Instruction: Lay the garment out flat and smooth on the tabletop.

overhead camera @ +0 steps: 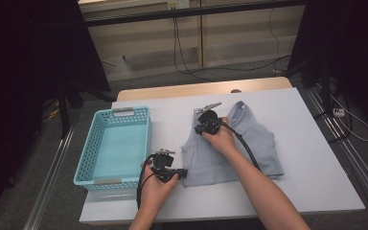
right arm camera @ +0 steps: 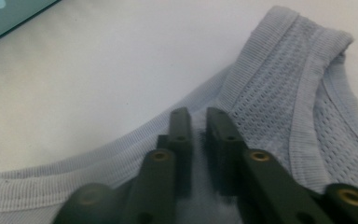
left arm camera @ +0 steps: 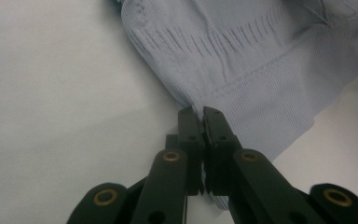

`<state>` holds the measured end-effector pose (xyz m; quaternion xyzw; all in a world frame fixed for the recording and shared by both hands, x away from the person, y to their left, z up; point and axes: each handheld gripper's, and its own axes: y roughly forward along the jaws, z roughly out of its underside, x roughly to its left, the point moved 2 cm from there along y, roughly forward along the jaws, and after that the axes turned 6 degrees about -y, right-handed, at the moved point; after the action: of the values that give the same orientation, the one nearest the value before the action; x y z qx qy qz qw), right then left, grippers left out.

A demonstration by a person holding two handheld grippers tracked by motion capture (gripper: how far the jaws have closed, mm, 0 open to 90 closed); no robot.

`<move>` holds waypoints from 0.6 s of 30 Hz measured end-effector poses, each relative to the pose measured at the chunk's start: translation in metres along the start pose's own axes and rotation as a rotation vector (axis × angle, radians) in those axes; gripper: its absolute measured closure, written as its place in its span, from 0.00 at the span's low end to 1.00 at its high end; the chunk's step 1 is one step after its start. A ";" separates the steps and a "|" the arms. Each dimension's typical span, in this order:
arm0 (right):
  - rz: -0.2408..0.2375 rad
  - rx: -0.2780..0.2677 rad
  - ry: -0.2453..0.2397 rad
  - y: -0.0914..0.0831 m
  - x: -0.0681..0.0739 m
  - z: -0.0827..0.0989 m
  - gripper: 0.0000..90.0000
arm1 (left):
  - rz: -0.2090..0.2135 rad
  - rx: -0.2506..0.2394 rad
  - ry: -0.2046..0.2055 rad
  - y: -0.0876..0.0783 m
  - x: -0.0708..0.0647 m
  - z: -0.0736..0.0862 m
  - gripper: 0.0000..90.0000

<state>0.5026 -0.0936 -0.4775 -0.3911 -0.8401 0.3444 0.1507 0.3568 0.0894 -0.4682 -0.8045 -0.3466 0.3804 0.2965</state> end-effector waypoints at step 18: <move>0.089 -0.056 0.034 -0.079 -0.044 0.017 0.49 | -0.004 -0.001 0.003 -0.002 -0.001 -0.001 0.96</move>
<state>0.4786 -0.1712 -0.4340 -0.4381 -0.8285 0.3202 0.1385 0.3559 0.0896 -0.4655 -0.8047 -0.3478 0.3784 0.2972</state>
